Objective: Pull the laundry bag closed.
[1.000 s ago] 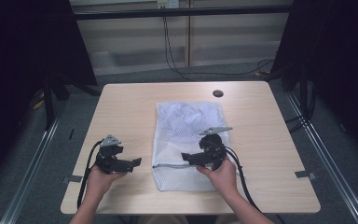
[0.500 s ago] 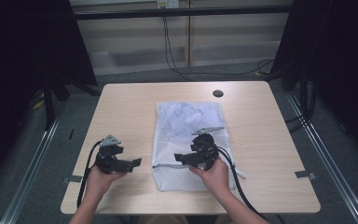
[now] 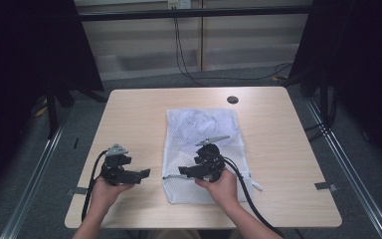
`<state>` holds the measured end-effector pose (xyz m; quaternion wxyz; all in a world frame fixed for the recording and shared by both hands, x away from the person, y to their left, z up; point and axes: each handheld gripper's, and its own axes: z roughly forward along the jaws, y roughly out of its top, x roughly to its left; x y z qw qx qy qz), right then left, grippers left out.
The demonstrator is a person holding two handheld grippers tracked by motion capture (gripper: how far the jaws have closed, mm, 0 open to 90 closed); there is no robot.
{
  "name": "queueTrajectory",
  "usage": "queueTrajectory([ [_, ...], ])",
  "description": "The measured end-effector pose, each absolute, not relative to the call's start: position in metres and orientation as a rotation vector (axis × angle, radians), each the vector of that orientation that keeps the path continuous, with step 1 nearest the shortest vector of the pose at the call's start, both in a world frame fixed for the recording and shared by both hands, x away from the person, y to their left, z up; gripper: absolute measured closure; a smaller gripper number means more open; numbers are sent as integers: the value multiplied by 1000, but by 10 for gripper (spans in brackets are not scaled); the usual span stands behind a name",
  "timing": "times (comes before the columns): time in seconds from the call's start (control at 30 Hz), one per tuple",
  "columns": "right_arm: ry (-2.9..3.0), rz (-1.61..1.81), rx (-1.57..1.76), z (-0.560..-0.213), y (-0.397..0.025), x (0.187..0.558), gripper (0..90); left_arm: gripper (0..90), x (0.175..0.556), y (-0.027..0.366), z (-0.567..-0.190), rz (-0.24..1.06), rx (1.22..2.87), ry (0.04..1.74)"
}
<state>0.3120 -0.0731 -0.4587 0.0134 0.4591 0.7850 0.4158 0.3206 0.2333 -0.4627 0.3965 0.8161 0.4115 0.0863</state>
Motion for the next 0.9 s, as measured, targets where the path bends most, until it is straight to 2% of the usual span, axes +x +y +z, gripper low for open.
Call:
queueTrajectory([
  [0.27,2470,1290,1404,-461,-67,313,273,65,321,234,-462,219,2068,1041],
  [0.3,2480,1304,1414,-460,-66,314,310,66,321,234,-462,218,2066,1040],
  [0.73,2515,1343,1452,-464,-49,319,298,65,321,235,-462,216,2067,1042],
  [0.9,2521,1348,1479,-466,-46,321,333,65,321,236,-462,207,2066,1047],
])
